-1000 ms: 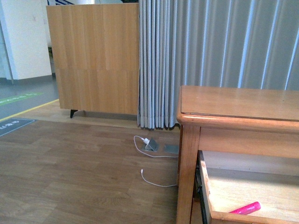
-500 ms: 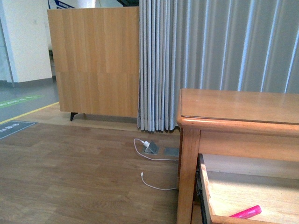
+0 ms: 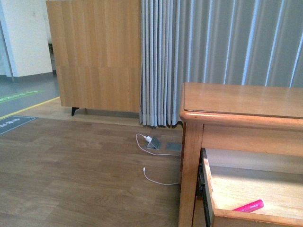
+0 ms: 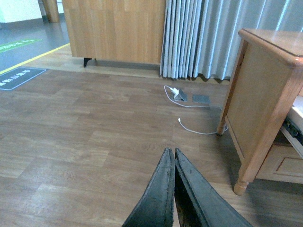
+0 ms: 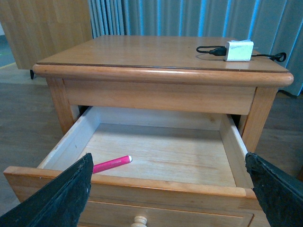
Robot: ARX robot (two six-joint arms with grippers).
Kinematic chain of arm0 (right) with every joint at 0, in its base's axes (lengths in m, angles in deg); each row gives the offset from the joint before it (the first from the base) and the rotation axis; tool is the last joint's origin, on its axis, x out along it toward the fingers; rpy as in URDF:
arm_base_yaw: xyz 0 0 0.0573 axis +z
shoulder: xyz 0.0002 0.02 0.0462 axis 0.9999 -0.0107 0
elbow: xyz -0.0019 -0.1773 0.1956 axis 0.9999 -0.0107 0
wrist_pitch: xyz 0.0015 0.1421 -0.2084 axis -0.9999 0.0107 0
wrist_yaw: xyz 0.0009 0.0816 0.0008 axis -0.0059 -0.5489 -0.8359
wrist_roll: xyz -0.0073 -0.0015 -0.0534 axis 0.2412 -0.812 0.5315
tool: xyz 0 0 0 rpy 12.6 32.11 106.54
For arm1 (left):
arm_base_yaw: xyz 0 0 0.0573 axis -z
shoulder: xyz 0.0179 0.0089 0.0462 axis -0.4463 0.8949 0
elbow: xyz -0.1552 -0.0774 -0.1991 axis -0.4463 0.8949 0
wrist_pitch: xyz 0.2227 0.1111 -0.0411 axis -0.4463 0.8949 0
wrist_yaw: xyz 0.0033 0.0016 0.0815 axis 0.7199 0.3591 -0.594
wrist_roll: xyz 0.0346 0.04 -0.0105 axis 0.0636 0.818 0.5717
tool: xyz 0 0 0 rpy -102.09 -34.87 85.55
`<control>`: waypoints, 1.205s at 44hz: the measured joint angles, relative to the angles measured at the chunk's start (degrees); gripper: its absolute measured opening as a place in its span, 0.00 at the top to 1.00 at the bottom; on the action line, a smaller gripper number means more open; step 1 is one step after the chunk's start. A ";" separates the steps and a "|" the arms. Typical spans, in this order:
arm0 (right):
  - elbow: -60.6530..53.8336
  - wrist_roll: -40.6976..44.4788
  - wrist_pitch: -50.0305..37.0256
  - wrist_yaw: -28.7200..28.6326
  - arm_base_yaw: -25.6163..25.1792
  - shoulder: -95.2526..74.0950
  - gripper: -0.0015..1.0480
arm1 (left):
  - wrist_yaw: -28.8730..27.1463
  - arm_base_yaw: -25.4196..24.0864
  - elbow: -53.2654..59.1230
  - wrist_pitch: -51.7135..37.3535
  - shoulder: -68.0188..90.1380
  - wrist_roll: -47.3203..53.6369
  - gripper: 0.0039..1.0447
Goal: Place pink marker in drawer with both arms
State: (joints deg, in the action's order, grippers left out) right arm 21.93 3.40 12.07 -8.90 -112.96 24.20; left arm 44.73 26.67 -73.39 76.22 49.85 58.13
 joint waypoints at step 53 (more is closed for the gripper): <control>21.42 -0.15 -11.45 16.83 19.85 -68.13 0.08 | 0.00 0.00 0.00 0.39 -0.66 0.09 0.06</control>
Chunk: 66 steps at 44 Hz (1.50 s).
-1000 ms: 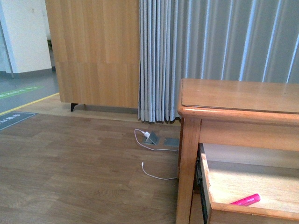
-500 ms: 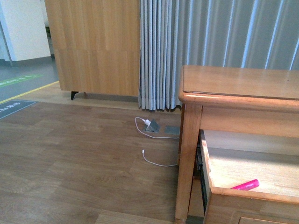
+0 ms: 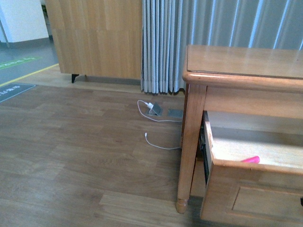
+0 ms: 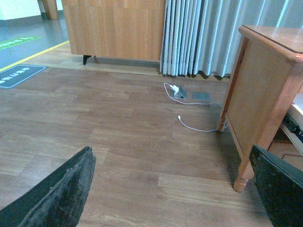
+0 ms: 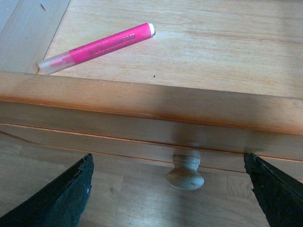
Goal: Place pink marker in drawer with both arms
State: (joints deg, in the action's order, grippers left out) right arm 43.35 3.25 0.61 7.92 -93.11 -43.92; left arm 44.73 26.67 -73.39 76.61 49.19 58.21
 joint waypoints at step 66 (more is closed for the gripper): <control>31.93 -5.75 -21.27 13.81 1.66 -34.40 0.08 | 0.00 0.00 0.00 0.02 0.00 0.00 0.06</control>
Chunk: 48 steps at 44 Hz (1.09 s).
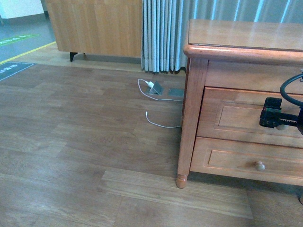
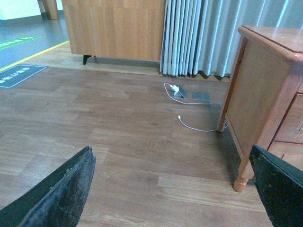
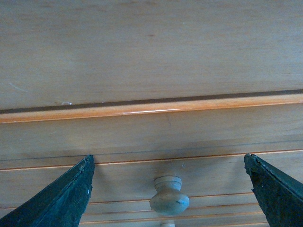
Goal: Place pink marker in drawer with both arms
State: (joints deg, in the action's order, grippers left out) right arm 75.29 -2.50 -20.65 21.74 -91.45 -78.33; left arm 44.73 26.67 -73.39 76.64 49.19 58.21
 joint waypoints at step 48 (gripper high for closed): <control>-20.44 -1.77 13.03 -14.40 -4.44 25.97 0.08 | 0.00 0.00 0.00 0.00 0.00 0.00 0.06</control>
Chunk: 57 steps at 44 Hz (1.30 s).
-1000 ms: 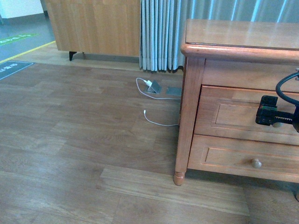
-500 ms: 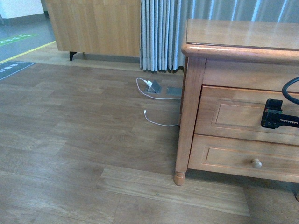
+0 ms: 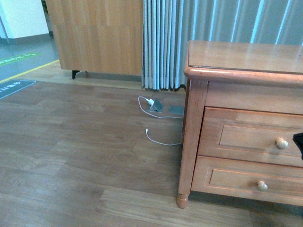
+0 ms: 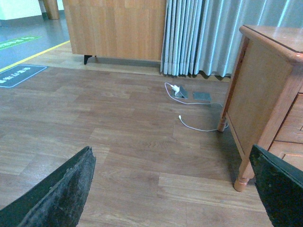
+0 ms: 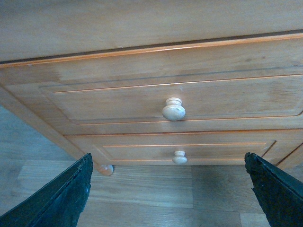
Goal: Place pink marker in drawer with both arms
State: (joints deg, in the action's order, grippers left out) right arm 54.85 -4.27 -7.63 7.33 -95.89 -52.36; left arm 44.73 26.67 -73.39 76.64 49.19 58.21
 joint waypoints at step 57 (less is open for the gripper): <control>-32.89 7.19 14.97 -3.72 -5.01 70.60 0.98 | 0.00 0.00 0.00 0.02 0.00 0.00 0.06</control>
State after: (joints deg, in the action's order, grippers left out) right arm 21.95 2.92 7.35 3.62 -100.89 18.24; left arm 44.73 26.67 -73.39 76.66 49.19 58.21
